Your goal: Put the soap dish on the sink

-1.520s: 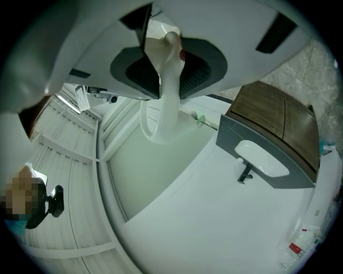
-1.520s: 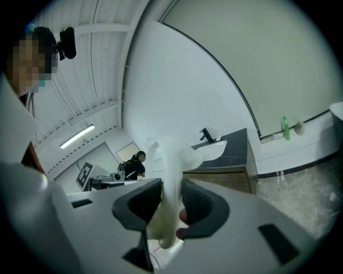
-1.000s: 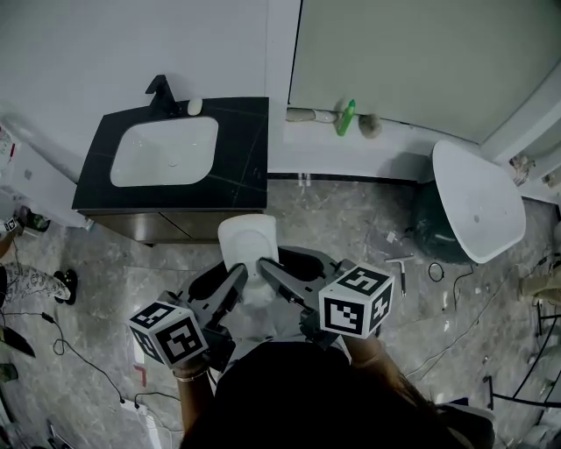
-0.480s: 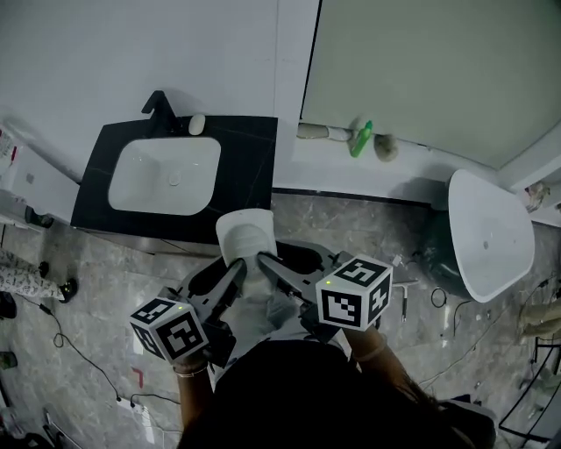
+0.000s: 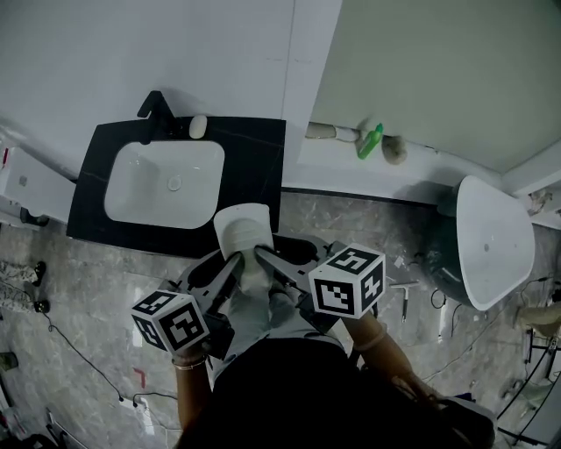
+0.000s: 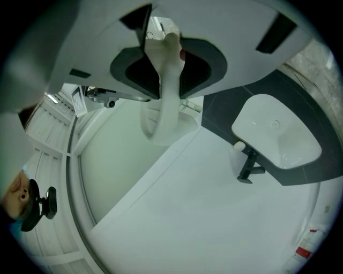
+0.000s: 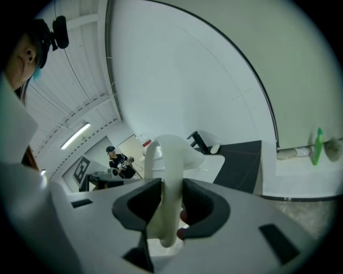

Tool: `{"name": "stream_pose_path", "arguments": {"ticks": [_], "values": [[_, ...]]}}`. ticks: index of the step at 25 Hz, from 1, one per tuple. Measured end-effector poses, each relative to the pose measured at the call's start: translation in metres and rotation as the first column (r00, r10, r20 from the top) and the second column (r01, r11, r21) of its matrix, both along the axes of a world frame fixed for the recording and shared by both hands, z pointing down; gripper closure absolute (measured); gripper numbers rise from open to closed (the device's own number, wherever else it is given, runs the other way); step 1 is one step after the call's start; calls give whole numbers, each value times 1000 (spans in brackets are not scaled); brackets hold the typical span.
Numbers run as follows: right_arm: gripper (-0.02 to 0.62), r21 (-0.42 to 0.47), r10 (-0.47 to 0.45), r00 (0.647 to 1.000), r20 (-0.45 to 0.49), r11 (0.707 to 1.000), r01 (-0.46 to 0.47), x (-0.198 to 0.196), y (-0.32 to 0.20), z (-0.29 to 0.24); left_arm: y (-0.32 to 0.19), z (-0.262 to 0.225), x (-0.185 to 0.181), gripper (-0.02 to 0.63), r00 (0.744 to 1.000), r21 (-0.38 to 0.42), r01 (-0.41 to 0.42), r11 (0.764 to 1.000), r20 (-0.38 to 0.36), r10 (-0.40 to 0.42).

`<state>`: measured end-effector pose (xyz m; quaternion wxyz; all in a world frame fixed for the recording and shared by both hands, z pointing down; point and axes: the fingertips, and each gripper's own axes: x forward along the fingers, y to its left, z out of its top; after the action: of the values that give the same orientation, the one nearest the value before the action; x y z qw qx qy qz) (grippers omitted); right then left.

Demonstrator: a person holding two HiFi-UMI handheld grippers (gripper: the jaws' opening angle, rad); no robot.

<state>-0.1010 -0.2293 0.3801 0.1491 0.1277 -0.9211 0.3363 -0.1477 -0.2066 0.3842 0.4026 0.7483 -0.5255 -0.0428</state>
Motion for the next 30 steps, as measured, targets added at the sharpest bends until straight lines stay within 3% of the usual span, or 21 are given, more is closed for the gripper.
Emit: {"name": "stream_pose_path", "arguments": {"ticks": [13,20,30], "values": [[469,-66,7,997,-72,998,-12,-61,-94,58,-94,57,-61,482,1000,-80,-4,997,11,5],[469,-89,26,993,-113,995,-37,-74,-132,103,-133,101,-75,482,999,-147,-38,988,0,38],[469,-130,30,982,-185,990,-55,-79,-166,172,-165,171,-80,482,999,-264,-25,964,-48,13]]}}
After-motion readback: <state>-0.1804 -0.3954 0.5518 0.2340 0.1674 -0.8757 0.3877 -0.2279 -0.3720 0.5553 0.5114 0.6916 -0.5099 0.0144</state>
